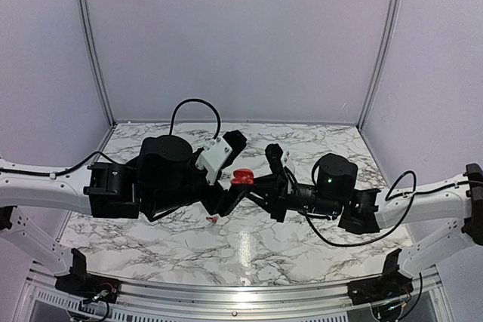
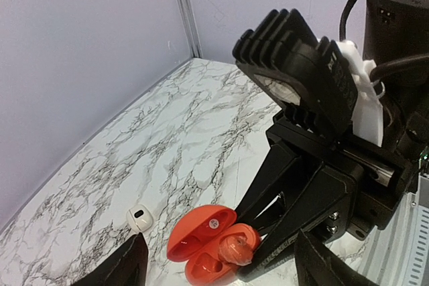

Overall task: Insert the wireless bluetooth earbuds into the charging case
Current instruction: Insert the right earbud into the right side groove of the charging case, then adjust the right earbud in the right side groove of the charging case.

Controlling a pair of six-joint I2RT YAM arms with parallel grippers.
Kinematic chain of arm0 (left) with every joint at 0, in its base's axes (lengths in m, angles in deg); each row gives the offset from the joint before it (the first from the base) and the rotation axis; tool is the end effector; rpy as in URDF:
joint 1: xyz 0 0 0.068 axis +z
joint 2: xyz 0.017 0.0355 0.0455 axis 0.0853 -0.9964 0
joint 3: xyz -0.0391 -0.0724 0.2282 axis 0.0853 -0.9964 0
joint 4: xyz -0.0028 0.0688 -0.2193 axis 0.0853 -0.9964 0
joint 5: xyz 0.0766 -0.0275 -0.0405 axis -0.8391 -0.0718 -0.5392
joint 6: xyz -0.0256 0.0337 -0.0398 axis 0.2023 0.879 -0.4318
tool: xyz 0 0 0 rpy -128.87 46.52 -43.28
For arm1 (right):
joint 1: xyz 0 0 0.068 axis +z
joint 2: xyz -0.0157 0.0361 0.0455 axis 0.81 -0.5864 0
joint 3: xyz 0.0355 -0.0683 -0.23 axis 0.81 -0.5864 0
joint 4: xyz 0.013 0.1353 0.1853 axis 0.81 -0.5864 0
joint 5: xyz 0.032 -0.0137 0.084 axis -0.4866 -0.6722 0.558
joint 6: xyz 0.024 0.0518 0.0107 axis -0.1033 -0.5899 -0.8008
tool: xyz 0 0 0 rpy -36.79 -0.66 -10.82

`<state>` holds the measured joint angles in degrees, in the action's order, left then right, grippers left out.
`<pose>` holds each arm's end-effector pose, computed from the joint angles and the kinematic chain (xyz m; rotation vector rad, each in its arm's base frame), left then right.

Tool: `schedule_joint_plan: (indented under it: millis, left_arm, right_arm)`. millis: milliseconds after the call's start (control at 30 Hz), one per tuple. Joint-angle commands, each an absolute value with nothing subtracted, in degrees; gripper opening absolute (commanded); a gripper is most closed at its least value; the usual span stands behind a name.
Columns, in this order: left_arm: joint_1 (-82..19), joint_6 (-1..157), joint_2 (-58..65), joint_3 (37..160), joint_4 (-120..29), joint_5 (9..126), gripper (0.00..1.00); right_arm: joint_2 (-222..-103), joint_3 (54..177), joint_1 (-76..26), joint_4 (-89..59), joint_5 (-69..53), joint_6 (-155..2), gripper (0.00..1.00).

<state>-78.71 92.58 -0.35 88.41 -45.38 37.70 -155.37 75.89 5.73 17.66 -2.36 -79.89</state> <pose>0.0995 -0.2882 0.3090 0.9215 1.5948 -0.5351 0.1293 0.2407 0.2441 -0.9146 1.5415 1.0888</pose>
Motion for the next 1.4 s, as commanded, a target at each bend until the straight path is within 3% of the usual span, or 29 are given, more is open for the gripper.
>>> schedule_joint_plan:
  millis: [0, 200, 533, 1367]
  left_arm:
    - [-76.1, 90.1, 4.0, 86.6, -44.6, 44.5, 0.8]
    - [-72.0, 87.2, 8.3, 84.3, -45.0, 51.6, 0.84]
    - [-71.3, 88.3, 5.6, 85.5, -49.4, 62.1, 0.84]
    - [-69.5, 86.0, 2.0, 86.0, -49.1, 61.0, 0.79]
  right_arm:
    - [-154.2, 75.3, 5.8, 19.6, -0.7, -80.4, 0.0]
    - [-153.9, 75.1, 5.8, 18.2, 1.0, -80.5, 0.0]
    - [-154.8, 75.9, 5.8, 17.2, 5.6, -79.7, 0.0]
    - [-155.3, 76.4, 5.8, 17.8, 11.5, -78.4, 0.0]
